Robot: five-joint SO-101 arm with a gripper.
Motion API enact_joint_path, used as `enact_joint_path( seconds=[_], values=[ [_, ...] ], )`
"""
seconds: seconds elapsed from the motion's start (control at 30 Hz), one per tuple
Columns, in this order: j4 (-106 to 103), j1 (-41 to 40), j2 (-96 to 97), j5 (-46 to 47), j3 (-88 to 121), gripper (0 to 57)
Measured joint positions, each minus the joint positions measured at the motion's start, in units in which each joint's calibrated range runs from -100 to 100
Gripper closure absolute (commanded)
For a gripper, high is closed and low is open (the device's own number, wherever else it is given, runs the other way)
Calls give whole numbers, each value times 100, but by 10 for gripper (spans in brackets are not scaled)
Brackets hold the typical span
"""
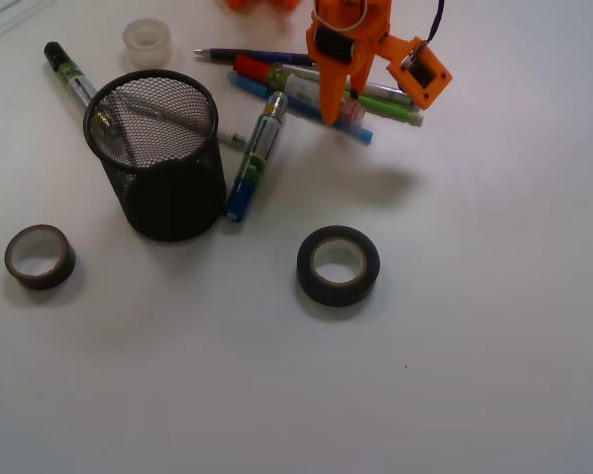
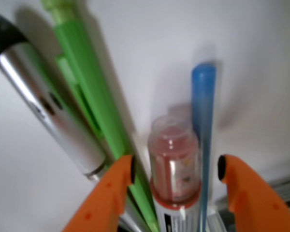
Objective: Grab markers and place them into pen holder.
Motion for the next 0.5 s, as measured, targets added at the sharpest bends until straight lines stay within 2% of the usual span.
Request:
enact_joint_path(
  seconds=[0.2,0.4,0.5],
  values=[
    [-371,0,44,0,144,486],
    [-406,15,44,15,171,510],
    [-406,15,44,10,171,544]
  ],
)
